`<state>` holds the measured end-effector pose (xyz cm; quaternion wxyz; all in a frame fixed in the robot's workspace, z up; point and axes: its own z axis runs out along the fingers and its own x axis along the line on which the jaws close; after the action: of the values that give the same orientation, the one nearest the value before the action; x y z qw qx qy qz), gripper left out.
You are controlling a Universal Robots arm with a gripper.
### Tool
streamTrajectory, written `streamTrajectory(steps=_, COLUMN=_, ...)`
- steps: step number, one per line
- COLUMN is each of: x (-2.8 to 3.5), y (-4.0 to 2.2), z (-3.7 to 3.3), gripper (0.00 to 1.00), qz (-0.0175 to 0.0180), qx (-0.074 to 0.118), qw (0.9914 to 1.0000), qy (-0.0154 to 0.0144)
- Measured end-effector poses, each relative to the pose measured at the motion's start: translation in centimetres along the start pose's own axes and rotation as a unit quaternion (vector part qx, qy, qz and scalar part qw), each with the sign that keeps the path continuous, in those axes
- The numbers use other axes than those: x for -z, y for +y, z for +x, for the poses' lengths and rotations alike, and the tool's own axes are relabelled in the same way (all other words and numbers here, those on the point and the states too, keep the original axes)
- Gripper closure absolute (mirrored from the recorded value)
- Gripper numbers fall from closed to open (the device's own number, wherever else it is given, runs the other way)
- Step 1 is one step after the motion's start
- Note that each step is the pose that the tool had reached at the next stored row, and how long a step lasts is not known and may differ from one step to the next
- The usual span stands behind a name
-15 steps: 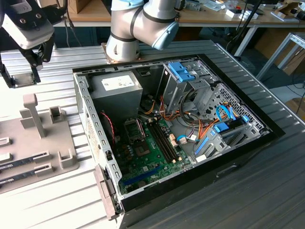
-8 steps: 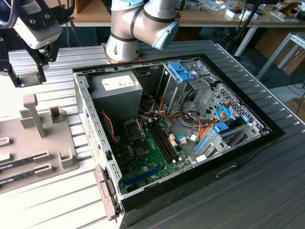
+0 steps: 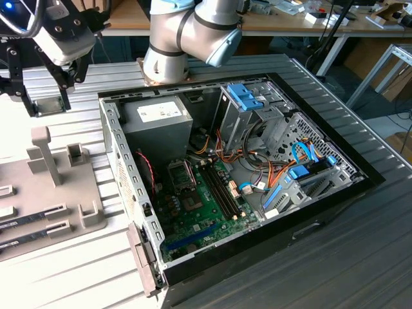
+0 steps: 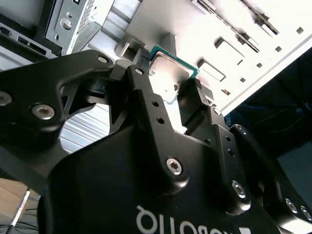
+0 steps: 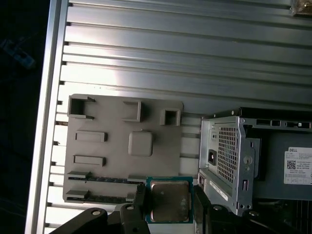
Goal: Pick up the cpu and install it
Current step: 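Pick up the cpu and move it towards the insertion slot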
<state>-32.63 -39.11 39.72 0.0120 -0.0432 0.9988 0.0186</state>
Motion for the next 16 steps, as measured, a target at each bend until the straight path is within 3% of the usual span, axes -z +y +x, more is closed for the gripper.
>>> streamTrajectory(steps=5, x=-0.03, y=-0.06, z=-0.69, gripper=0.53, qz=0.0, qx=0.0, qw=1.0, qy=0.0)
streamTrajectory(steps=7, x=-0.11, y=-0.18, z=-2.02, gripper=0.53, qz=0.0, qx=0.0, qw=1.0, qy=0.0)
streamTrajectory(steps=8, x=-0.12, y=-0.2, z=-2.33, gripper=0.53, qz=0.0, qx=0.0, qw=1.0, qy=0.0)
streamTrajectory(steps=16, x=-0.16, y=-0.25, z=-2.83, gripper=0.53, qz=0.0, qx=0.0, qw=1.0, qy=0.0)
